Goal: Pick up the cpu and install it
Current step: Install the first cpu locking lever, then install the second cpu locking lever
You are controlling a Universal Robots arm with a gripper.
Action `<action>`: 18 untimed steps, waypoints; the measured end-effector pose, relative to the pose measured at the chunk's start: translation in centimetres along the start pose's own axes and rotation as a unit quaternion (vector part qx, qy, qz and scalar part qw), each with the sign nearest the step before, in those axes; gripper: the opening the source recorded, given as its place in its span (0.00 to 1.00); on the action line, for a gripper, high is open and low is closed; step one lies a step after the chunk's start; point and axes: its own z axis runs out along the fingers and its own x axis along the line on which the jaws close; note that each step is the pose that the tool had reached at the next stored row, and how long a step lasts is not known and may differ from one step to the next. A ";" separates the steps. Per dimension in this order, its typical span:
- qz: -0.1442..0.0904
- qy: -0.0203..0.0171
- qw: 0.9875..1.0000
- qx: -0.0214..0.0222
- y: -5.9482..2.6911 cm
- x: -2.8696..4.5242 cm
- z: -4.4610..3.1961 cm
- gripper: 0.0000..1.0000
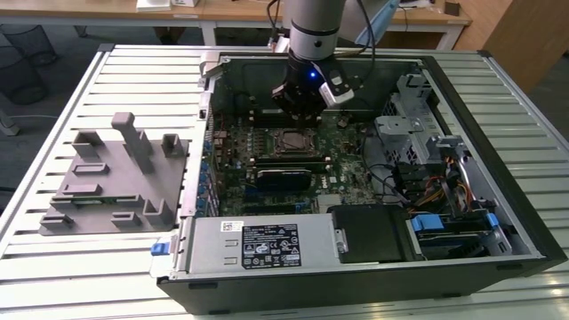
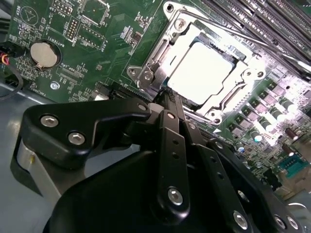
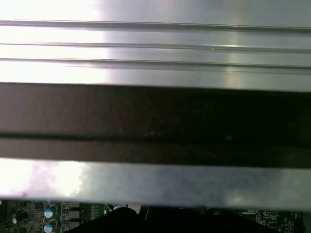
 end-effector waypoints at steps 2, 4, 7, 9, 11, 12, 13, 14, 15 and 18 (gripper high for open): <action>0.000 0.000 1.000 -0.001 0.00 0.00 -0.10 0.11; 0.000 0.000 1.000 -0.001 0.00 0.01 -0.23 0.11; 0.000 0.000 1.000 -0.002 0.00 0.01 -0.44 0.11; 0.000 0.000 1.000 -0.002 0.01 0.01 -0.56 0.11; 0.000 0.000 1.000 -0.002 -0.01 0.01 -0.64 0.11; 0.000 0.000 1.000 -0.002 -0.04 0.01 -0.65 0.11; 0.000 0.000 1.000 -0.002 -0.10 0.01 -0.66 0.11; 0.000 0.000 1.000 -0.002 -0.17 0.01 -0.66 0.11; 0.000 0.000 1.000 -0.002 -0.25 0.01 -0.66 0.11; 0.000 0.000 1.000 -0.002 -0.55 0.02 -0.66 0.11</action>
